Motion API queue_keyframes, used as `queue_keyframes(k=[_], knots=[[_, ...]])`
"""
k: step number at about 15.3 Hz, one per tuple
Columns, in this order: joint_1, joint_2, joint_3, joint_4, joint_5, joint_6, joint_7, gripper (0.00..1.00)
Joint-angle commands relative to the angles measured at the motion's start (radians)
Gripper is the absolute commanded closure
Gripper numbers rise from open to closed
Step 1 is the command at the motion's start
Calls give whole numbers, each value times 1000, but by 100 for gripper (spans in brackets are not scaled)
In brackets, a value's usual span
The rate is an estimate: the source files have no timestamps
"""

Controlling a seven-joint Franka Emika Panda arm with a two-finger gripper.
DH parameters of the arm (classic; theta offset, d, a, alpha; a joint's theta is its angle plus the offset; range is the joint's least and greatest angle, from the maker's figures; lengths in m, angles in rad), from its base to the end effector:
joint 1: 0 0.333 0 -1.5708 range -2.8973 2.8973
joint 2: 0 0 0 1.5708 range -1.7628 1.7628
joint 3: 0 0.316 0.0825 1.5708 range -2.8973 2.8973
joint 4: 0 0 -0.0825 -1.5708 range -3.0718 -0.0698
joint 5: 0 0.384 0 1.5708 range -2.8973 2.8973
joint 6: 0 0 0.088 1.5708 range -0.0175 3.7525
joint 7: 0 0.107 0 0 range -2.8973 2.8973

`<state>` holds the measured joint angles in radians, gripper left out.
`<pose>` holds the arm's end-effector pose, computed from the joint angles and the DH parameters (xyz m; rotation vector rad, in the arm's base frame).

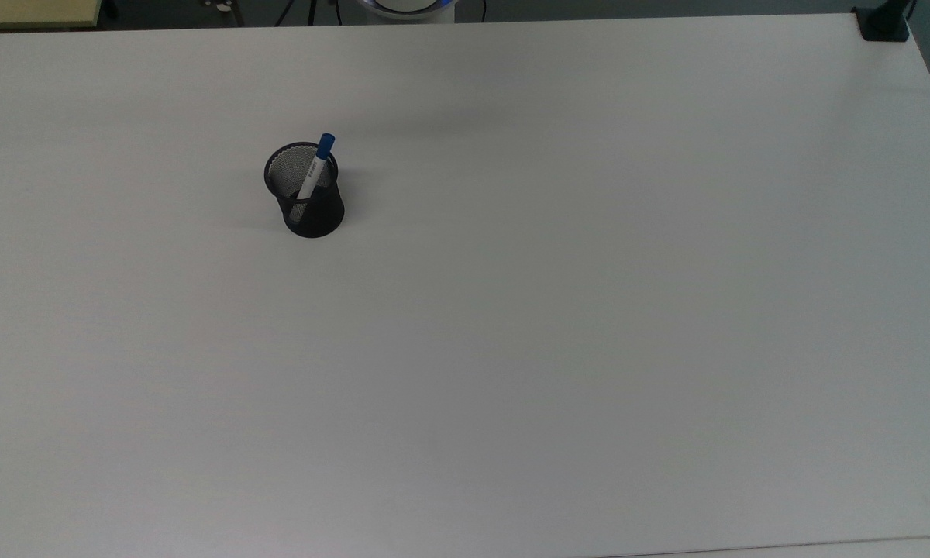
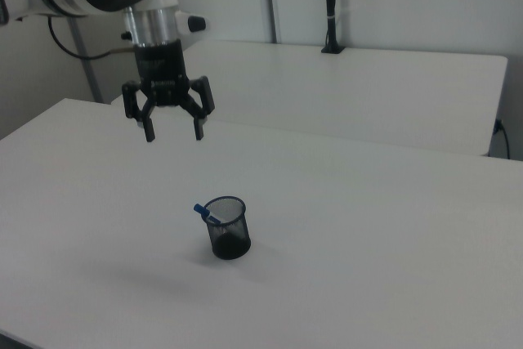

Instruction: Remove the marker

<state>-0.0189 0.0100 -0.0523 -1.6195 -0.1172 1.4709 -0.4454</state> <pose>0.5415 -0.0520 0.5892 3.0027 0.5646 -0.2809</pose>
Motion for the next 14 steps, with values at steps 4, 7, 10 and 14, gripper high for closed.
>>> queue_keyframes(k=[4,7,10,14], knots=[[16,27,9,-83,36,46,404,7],[17,30,28,-115,16,110,386,4],[16,42,28,-141,-45,117,254,8],[10,82,28,-157,-45,204,301,19]])
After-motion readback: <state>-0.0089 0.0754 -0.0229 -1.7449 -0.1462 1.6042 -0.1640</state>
